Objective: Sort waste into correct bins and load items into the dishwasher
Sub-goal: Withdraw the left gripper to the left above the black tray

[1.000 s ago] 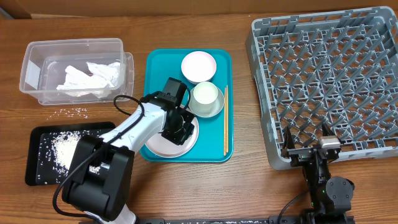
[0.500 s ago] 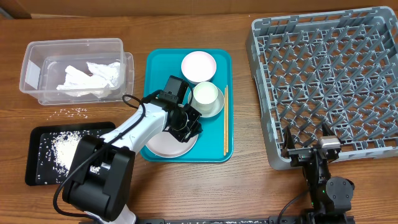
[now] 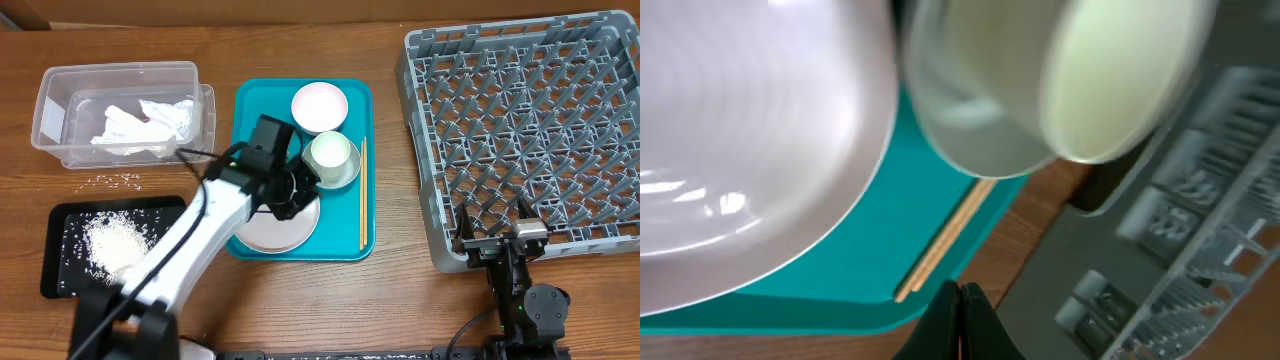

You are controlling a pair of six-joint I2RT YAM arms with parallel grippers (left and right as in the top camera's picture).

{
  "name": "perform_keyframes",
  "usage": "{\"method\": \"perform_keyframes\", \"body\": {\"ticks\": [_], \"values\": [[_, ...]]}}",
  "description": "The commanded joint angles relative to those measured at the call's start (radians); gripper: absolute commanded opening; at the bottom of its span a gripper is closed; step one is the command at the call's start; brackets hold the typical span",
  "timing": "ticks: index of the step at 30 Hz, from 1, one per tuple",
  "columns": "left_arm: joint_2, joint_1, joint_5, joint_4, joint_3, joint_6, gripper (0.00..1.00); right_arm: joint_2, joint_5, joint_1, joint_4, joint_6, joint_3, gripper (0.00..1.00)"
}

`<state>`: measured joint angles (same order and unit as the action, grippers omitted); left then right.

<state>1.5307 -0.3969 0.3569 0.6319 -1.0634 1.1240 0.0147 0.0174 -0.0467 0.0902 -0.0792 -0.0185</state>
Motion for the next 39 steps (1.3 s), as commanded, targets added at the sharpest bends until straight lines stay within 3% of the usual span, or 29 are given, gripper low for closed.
{"method": "perform_keyframes", "body": {"ticks": [1,5,8,10,14,16,19,20,25,32,33,36,39], "values": [[-0.126,0.008,-0.230,0.012,-0.039,-0.119,0.04,-0.012,-0.013,-0.003,-0.006,0.000,0.010,1.00],[-0.230,0.013,-0.481,0.064,-0.063,-0.281,0.07,-0.012,-0.013,-0.003,-0.006,0.000,0.010,1.00],[-0.280,0.024,-0.607,0.077,-0.065,-0.404,0.30,-0.012,-0.013,-0.003,-0.006,0.000,0.010,1.00],[-0.299,0.034,-0.680,0.084,-0.065,-0.487,0.61,-0.012,-0.013,-0.003,-0.006,0.000,0.010,1.00],[-0.312,0.082,-0.869,0.129,-0.065,-0.514,0.62,-0.012,-0.013,-0.003,-0.006,0.000,0.010,1.00],[-0.312,0.130,-0.892,0.142,-0.065,-0.515,0.66,-0.012,-0.037,-0.003,-0.007,-0.001,0.010,1.00],[-0.312,0.247,-0.849,0.154,-0.065,-0.515,0.94,-0.012,-0.054,-0.003,-0.010,0.000,0.010,1.00],[-0.312,0.287,-0.821,0.159,-0.065,-0.516,0.97,-0.012,-0.054,-0.003,-0.010,0.000,0.010,1.00],[-0.312,0.495,-0.597,0.208,-0.065,-0.516,1.00,-0.012,0.021,-0.004,-0.060,0.002,0.010,1.00],[-0.312,0.650,-0.545,0.212,-0.065,-0.515,1.00,-0.012,0.924,-0.005,-0.309,0.220,0.010,1.00],[-0.312,0.656,-0.546,0.209,-0.065,-0.515,1.00,-0.012,0.985,-0.005,-0.330,0.222,0.010,1.00],[-0.311,0.658,-0.547,0.208,-0.065,-0.515,1.00,-0.012,0.979,-0.005,-0.421,0.227,0.010,1.00],[-0.309,0.658,-0.546,0.208,-0.065,-0.515,1.00,-0.012,0.818,-0.005,-0.561,0.363,0.010,1.00]]}}
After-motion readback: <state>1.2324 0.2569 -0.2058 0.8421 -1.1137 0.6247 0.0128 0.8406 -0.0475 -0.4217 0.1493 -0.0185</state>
